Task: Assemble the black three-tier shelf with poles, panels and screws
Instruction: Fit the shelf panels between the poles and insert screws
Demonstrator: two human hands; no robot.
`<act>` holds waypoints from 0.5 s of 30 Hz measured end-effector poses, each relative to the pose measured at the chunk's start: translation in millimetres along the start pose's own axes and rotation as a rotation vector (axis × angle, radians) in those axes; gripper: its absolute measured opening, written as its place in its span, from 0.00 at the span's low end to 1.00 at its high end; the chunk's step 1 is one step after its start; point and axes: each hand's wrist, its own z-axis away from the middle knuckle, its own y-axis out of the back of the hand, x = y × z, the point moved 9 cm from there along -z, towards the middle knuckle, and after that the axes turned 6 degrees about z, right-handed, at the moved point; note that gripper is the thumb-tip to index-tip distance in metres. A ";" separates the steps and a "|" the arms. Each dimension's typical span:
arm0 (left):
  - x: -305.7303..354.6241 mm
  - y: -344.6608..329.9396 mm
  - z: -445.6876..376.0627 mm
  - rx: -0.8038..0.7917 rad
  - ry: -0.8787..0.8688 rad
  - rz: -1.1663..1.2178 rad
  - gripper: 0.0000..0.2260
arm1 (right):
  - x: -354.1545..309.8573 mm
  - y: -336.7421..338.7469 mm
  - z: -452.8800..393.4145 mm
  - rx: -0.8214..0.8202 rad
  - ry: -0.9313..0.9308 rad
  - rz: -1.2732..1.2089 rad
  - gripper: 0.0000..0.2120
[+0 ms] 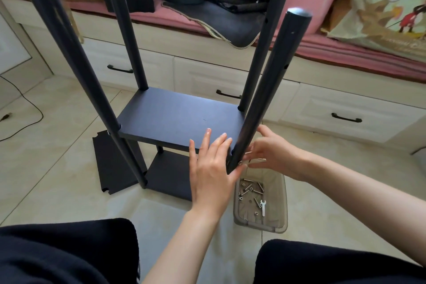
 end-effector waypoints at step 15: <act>-4.6 0.2 -6.1 -0.057 -0.110 -0.075 0.20 | 6.3 -7.7 -26.5 0.058 -0.163 0.136 0.11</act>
